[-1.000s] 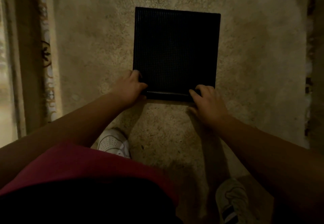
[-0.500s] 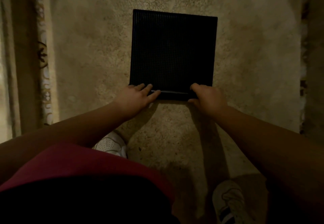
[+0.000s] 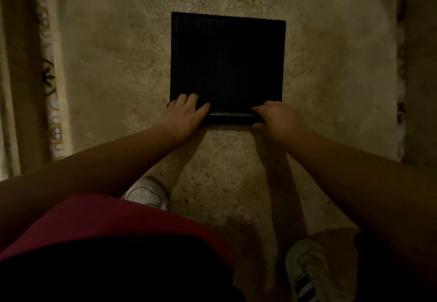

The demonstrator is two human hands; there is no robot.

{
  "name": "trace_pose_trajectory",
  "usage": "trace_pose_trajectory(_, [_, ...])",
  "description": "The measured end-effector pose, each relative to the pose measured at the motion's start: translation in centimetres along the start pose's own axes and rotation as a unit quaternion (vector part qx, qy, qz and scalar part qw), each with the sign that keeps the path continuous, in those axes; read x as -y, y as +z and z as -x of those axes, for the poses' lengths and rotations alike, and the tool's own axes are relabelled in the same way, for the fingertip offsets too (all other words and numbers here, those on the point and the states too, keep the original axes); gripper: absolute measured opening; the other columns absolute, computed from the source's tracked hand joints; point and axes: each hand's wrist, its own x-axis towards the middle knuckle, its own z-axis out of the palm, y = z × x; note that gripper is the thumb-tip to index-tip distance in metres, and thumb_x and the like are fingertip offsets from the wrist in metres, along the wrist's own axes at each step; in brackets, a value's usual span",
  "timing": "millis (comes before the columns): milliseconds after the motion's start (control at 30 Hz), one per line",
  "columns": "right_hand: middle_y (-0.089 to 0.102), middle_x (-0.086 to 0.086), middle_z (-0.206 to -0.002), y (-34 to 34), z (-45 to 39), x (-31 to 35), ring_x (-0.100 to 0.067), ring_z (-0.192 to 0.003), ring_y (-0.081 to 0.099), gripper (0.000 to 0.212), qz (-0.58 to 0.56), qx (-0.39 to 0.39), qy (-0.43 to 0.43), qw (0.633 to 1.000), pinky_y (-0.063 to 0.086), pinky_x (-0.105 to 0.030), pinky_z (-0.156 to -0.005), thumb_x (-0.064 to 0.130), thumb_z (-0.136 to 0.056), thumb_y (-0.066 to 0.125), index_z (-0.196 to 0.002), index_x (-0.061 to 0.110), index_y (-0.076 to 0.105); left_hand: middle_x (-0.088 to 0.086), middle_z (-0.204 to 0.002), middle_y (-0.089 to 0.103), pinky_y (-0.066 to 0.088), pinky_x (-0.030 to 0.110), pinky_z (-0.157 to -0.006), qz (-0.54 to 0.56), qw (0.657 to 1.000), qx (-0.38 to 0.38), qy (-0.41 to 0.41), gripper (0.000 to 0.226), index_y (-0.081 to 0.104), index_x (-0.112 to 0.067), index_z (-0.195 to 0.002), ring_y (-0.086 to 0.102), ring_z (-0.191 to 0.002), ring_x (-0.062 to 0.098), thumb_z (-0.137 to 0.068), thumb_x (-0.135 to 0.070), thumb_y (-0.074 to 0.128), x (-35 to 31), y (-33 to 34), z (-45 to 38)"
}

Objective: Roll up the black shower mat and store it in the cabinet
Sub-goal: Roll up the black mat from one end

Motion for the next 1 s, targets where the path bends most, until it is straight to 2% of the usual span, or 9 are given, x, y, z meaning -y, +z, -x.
trace_pose_trajectory(133, [0.063,-0.009,-0.109,-0.5,-0.5,-0.6,-0.028,-0.097,0.059,0.039,0.002,0.02,-0.003,1.0,0.048,-0.038,-0.079,0.038,-0.082,0.066,-0.116,0.018,0.061,0.013,-0.116,0.049,0.052,0.044,-0.072,-0.007,1.0,0.015,-0.007,0.053,0.044,-0.019,-0.128,0.052,-0.1,0.034,-0.085,-0.046,0.06,0.1,-1.7,-0.7])
trace_pose_trajectory(233, [0.065,-0.006,-0.105,-0.4,-0.4,-0.7,-0.026,-0.092,0.061,0.042,-0.002,0.015,0.0,1.0,0.047,-0.035,-0.073,0.041,-0.079,0.069,-0.113,0.019,0.057,0.012,-0.109,0.054,0.049,0.04,-0.063,-0.016,1.0,0.008,0.009,0.041,0.049,-0.017,-0.123,0.057,-0.091,0.032,-0.088,-0.037,0.058,-0.2,-1.6,-0.1])
trace_pose_trajectory(467, [0.06,0.0,-0.104,-0.9,-0.6,-0.8,-0.016,-0.087,0.053,0.039,-0.097,0.177,0.018,0.979,0.043,-0.03,-0.067,0.043,-0.074,0.076,-0.106,0.026,0.063,0.012,-0.102,0.061,0.049,0.039,-0.068,0.069,0.997,0.013,0.041,0.039,0.052,-0.016,-0.119,0.06,-0.088,0.033,-0.09,-0.041,0.056,-0.2,0.1,2.1])
trace_pose_trajectory(533, [0.059,-0.002,-0.113,-0.5,0.5,-0.9,-0.019,-0.096,0.054,0.042,-0.127,0.14,0.012,0.982,0.047,-0.033,-0.076,0.04,-0.077,0.073,-0.114,0.022,0.063,0.012,-0.103,0.06,0.05,0.039,-0.072,0.107,0.994,0.022,0.022,0.039,0.054,-0.017,-0.12,0.059,-0.092,0.033,-0.09,-0.043,0.056,-0.1,-0.1,1.8])
trace_pose_trajectory(600, [0.057,-0.006,-0.12,0.4,2.2,-0.8,-0.024,-0.105,0.053,0.051,-0.085,0.036,-0.031,0.995,0.047,-0.039,-0.086,0.039,-0.082,0.068,-0.127,0.017,0.057,0.013,-0.108,0.057,0.051,0.042,-0.077,0.141,0.989,0.044,0.004,0.041,0.055,-0.018,-0.122,0.058,-0.096,0.034,-0.089,-0.042,0.059,0.0,-0.4,1.3])
trace_pose_trajectory(700, [0.06,-0.011,-0.118,1.9,4.4,0.0,-0.03,-0.102,0.056,0.053,0.008,-0.053,-0.081,0.995,0.049,-0.044,-0.085,0.034,-0.083,0.067,-0.13,0.013,0.054,0.016,-0.121,0.047,0.048,0.047,-0.087,0.169,0.984,0.061,-0.008,0.045,0.054,-0.018,-0.125,0.05,-0.106,0.036,-0.086,-0.038,0.064,0.1,-0.5,0.5])
trace_pose_trajectory(833, [0.061,-0.008,-0.116,2.2,3.8,0.2,-0.029,-0.098,0.058,0.052,0.015,-0.052,-0.062,0.997,0.051,-0.042,-0.08,0.035,-0.081,0.069,-0.128,0.014,0.057,0.012,-0.118,0.054,0.049,0.045,-0.086,0.173,0.983,0.065,-0.001,0.049,0.055,-0.02,-0.128,0.054,-0.107,0.033,-0.085,-0.042,0.064,0.7,-0.8,0.2])
trace_pose_trajectory(933, [0.061,-0.006,-0.12,1.3,2.0,-0.5,-0.027,-0.103,0.059,0.053,-0.027,-0.01,-0.045,0.999,0.051,-0.041,-0.084,0.038,-0.082,0.068,-0.13,0.017,0.056,0.013,-0.127,0.054,0.052,0.046,-0.08,0.116,0.993,0.003,0.034,0.052,0.046,-0.024,-0.137,0.057,-0.105,0.035,-0.089,-0.041,0.058,1.0,-1.2,0.8])
trace_pose_trajectory(1000, [0.061,-0.005,-0.123,0.9,0.8,-0.8,-0.026,-0.107,0.058,0.053,-0.044,0.034,-0.032,0.998,0.05,-0.042,-0.088,0.039,-0.083,0.067,-0.131,0.019,0.056,0.015,-0.127,0.053,0.051,0.048,-0.079,0.063,0.993,-0.048,0.084,0.046,0.05,-0.019,-0.133,0.055,-0.104,0.037,-0.089,-0.029,0.058,0.4,-1.1,1.5])
